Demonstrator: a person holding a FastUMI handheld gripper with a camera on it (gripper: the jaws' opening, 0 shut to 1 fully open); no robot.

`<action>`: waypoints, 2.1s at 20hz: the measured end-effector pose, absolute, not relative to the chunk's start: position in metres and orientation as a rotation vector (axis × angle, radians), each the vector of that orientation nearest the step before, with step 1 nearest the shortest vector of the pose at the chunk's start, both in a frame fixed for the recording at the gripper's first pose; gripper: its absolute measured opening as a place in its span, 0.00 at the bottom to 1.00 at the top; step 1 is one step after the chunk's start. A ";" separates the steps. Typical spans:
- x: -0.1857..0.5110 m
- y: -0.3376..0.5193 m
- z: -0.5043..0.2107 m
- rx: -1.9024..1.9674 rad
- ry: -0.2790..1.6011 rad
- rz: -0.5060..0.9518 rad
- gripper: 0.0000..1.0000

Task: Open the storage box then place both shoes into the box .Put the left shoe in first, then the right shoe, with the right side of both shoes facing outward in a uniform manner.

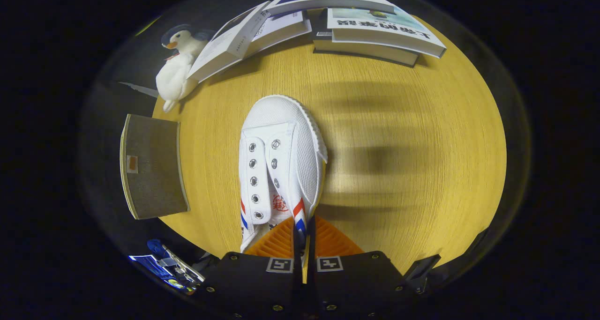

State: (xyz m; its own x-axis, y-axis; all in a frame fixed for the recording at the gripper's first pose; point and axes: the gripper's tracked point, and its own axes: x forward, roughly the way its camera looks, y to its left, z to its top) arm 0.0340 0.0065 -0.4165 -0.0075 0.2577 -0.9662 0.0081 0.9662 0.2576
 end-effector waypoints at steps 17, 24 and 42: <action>0.063 0.150 -0.280 0.078 1.438 0.433 0.04; 0.065 0.251 -0.267 0.059 1.461 0.577 0.04; 0.080 0.391 -0.289 0.014 1.502 0.660 0.10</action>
